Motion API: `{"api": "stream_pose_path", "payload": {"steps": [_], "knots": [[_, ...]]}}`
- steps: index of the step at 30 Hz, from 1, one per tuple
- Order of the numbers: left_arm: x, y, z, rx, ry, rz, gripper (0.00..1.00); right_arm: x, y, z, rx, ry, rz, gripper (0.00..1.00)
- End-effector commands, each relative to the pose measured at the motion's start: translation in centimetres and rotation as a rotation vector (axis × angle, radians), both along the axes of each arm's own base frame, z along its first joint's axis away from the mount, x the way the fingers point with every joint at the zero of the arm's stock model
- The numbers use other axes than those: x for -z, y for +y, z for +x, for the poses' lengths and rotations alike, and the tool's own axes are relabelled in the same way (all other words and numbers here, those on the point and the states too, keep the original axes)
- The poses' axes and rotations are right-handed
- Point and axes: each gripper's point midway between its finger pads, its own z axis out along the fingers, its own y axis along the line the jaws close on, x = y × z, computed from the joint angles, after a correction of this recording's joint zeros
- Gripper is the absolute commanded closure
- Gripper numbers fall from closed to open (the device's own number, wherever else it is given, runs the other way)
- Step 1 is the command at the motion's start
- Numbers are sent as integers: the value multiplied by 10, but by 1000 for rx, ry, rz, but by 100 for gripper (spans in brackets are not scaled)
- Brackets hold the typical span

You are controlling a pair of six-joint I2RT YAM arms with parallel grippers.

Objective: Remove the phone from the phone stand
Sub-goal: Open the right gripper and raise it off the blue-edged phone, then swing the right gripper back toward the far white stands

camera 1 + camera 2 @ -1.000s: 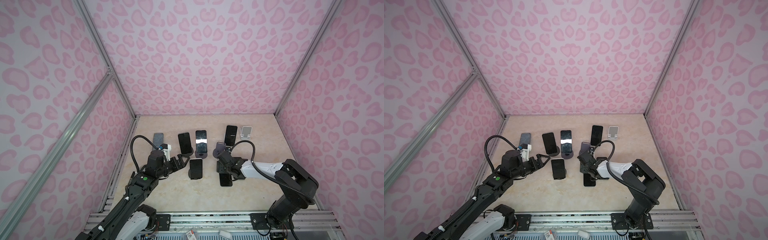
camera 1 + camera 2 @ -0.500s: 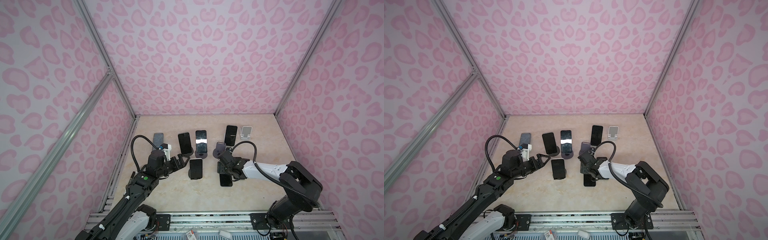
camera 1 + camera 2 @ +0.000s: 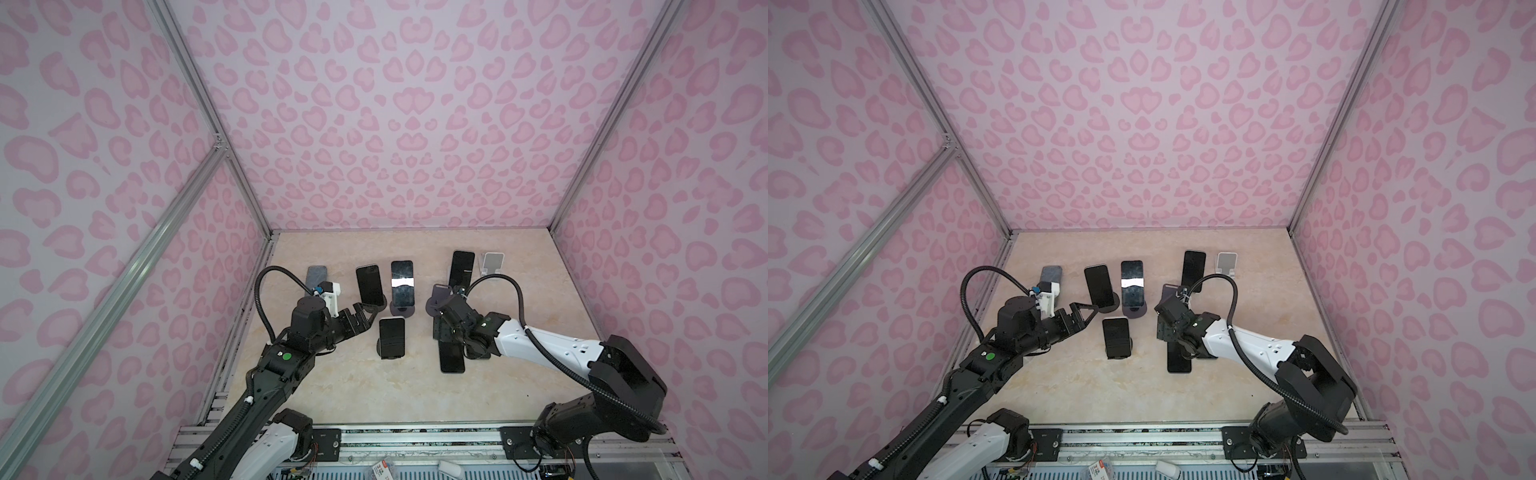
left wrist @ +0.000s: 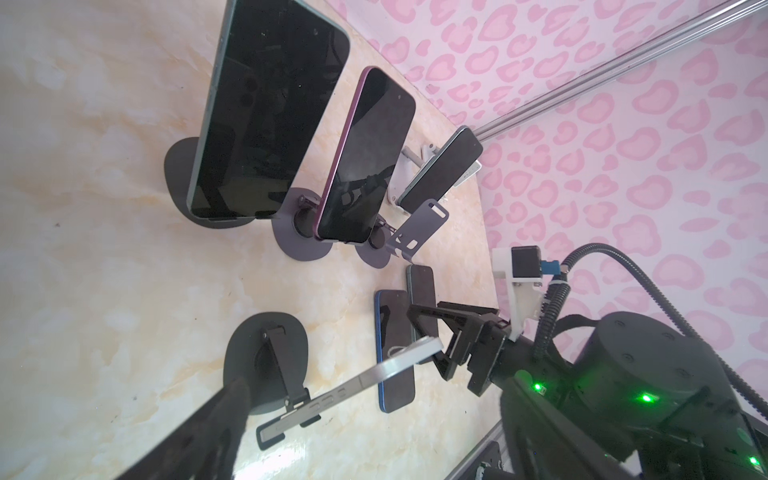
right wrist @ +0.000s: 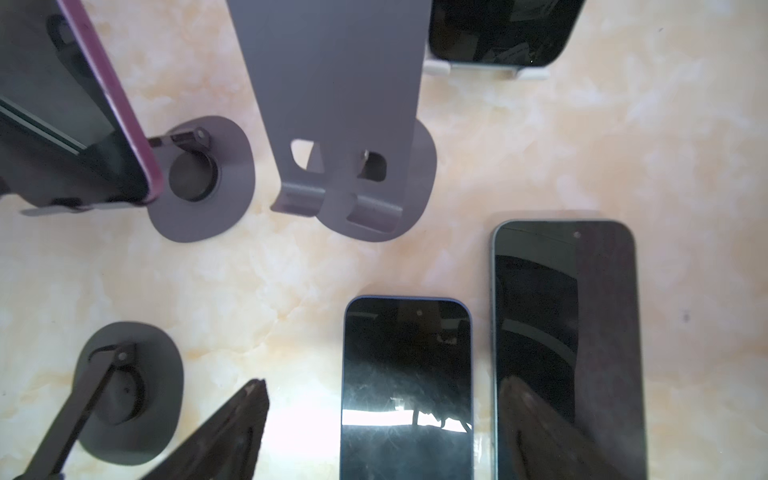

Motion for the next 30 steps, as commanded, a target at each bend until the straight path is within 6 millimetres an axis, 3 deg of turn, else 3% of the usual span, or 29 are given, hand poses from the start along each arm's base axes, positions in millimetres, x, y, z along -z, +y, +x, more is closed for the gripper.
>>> {"api": "stream_pose_path", "payload": {"steps": [1,7,13,18,20,23,30], "knots": [[-12,4,1,-11,-40,21,3,-14,-10,-1,6,-24,-43,10],[-20,13,2,-48,-80,48,3,-57,-28,7,71,-127,-72,12],[-26,29,1,-133,-118,65,3,-83,-42,16,134,-226,-72,13],[-12,55,-4,-276,-111,68,3,-101,-39,33,144,-290,-29,10],[-4,62,-7,-325,-87,49,3,-106,-44,44,185,-312,-66,3],[-2,50,-12,-274,-70,-19,3,-105,-44,61,212,-289,-118,2],[16,43,-16,-217,-1,26,3,-76,-20,98,208,-189,-99,2]]}}
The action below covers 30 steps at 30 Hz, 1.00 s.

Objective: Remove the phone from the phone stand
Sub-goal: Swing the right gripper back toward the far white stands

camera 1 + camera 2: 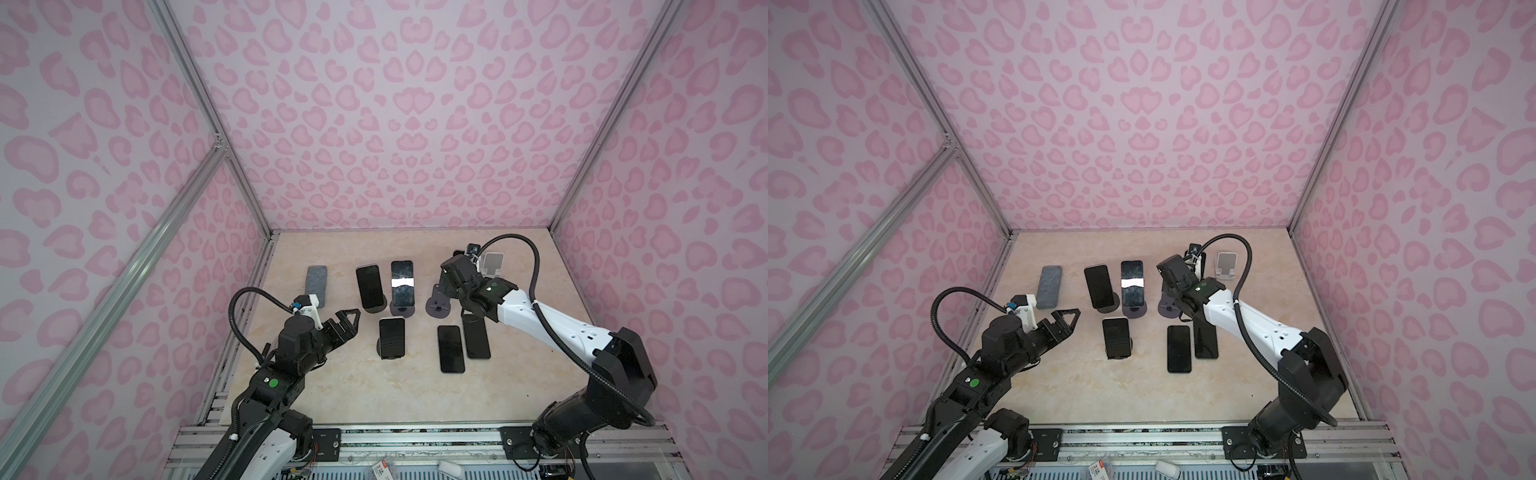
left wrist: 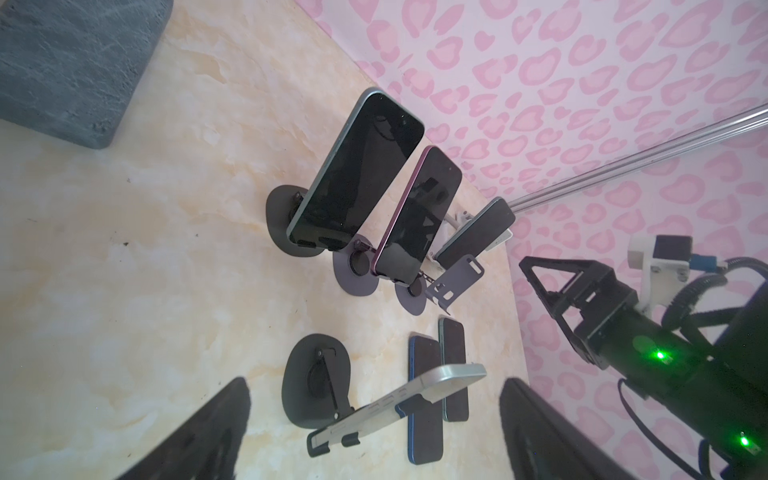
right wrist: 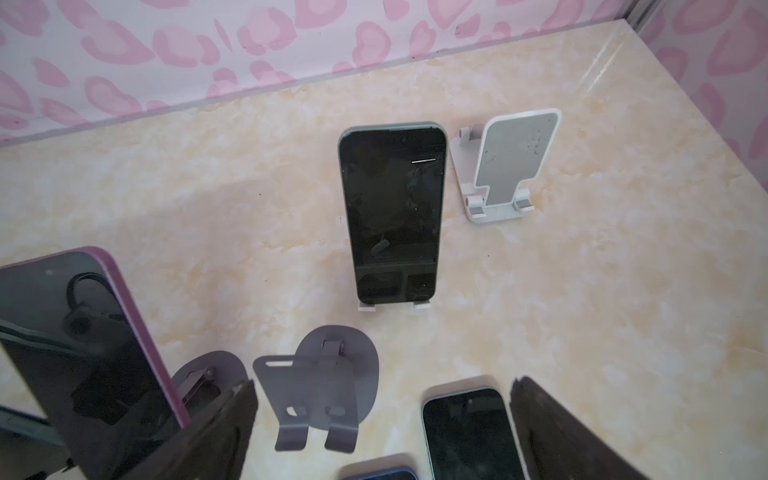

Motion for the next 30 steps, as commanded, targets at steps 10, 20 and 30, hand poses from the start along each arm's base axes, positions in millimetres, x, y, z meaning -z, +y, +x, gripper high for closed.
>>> {"api": "stream_pose_path", "payload": {"steps": [10,20,30], "knots": [[11,-3,-5,23,22,-6,3,59,31,16,-65,158,87,2],[16,-2,-3,23,29,11,2,81,42,14,-109,194,98,14],[20,-3,-2,27,39,24,2,89,37,18,-98,188,16,31]]}}
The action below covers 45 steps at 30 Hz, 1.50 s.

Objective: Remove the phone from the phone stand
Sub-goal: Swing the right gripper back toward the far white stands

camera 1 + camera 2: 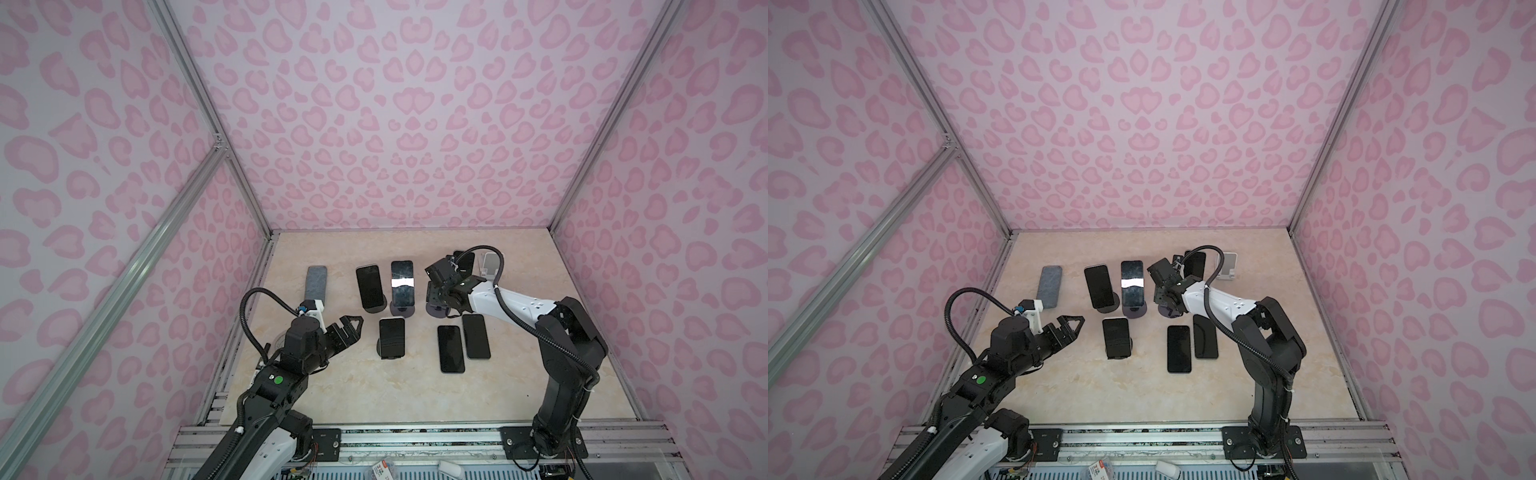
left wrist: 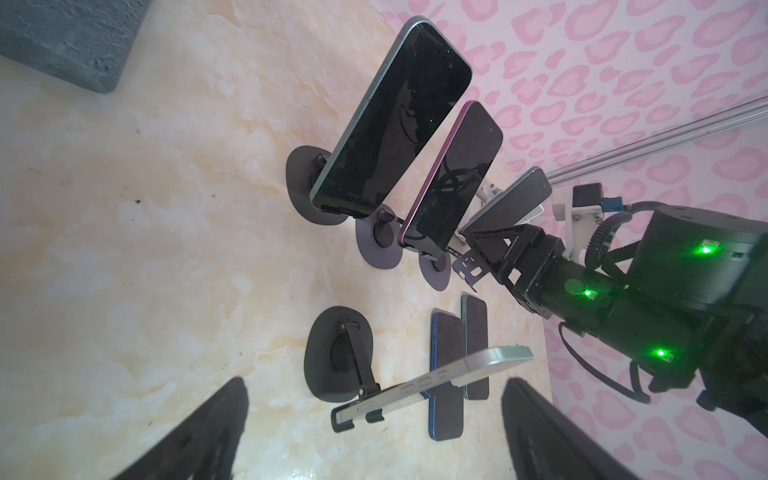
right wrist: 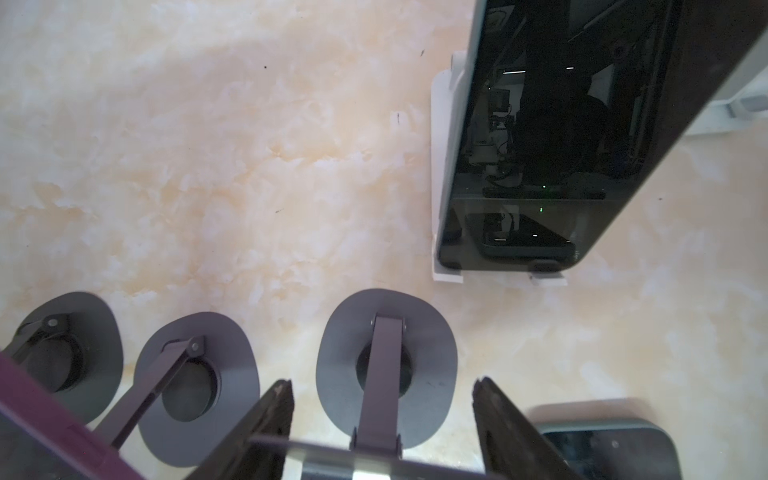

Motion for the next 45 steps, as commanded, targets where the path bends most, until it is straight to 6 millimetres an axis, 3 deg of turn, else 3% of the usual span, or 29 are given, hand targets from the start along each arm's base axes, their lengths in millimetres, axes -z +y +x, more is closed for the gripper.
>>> {"api": "stream_pose_path", "payload": {"steps": [1,7,17,33,39,45], "knots": [[-6,0,3,3,-32,5,2,0,-4,3,-3,-19,-54,32],[-7,1,4,-2,-40,13,1,-13,2,4,-51,-55,-74,41],[-10,-1,7,6,-42,17,1,-42,22,10,-139,-129,-52,42],[-16,-2,7,23,-61,27,1,-77,31,73,-198,-230,-34,42],[-22,-3,8,38,-73,42,1,-78,44,89,-287,-221,-49,42],[-24,-5,12,40,-79,41,0,-67,40,108,-256,-201,-69,42]]}}
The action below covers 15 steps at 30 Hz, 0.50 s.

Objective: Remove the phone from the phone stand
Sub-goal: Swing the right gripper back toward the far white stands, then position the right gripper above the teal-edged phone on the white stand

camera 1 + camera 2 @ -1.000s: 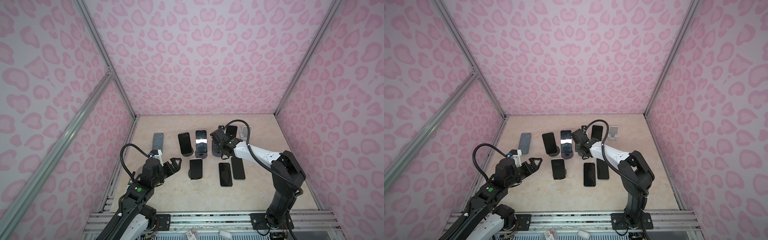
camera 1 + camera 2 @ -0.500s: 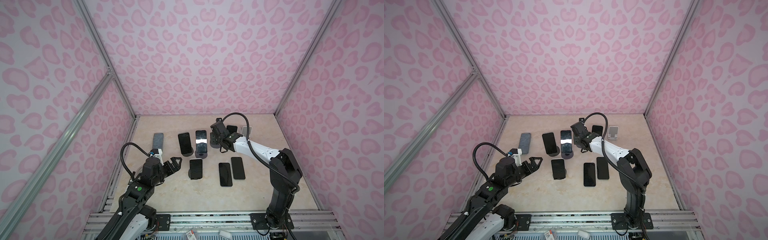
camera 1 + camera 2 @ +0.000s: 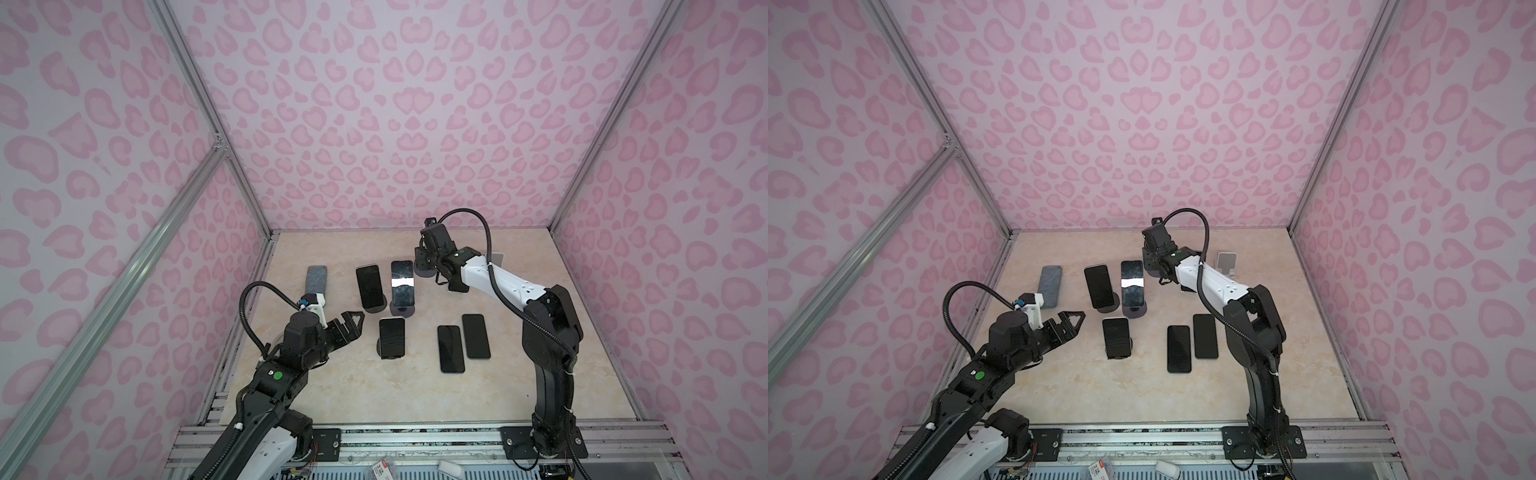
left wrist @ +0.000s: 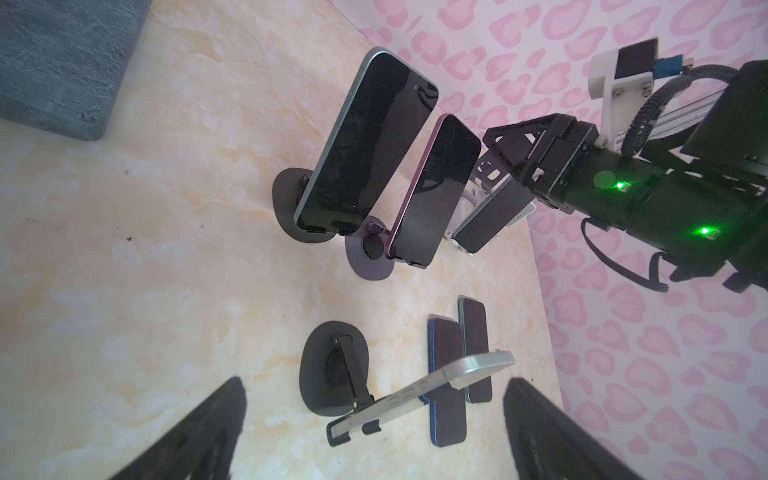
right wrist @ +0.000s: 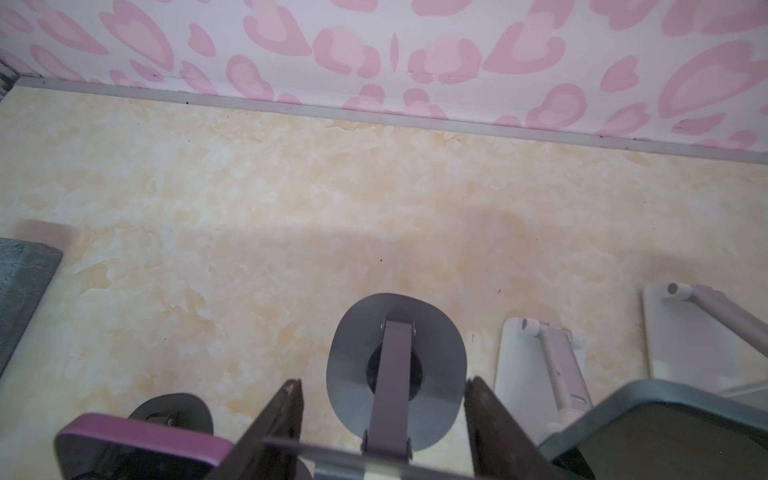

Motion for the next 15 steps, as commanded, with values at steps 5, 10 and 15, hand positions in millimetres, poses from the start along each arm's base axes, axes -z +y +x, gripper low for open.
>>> {"api": "stream_pose_path", "payload": {"steps": [5,10,15], "knots": [[-9,-5,5,23,-21,0,0,26,-9,18,20,43,-16,43],[-10,-6,8,32,-23,18,0,40,4,21,-50,70,9,42],[-10,-8,11,37,-24,24,0,51,1,31,-42,90,1,42]]}}
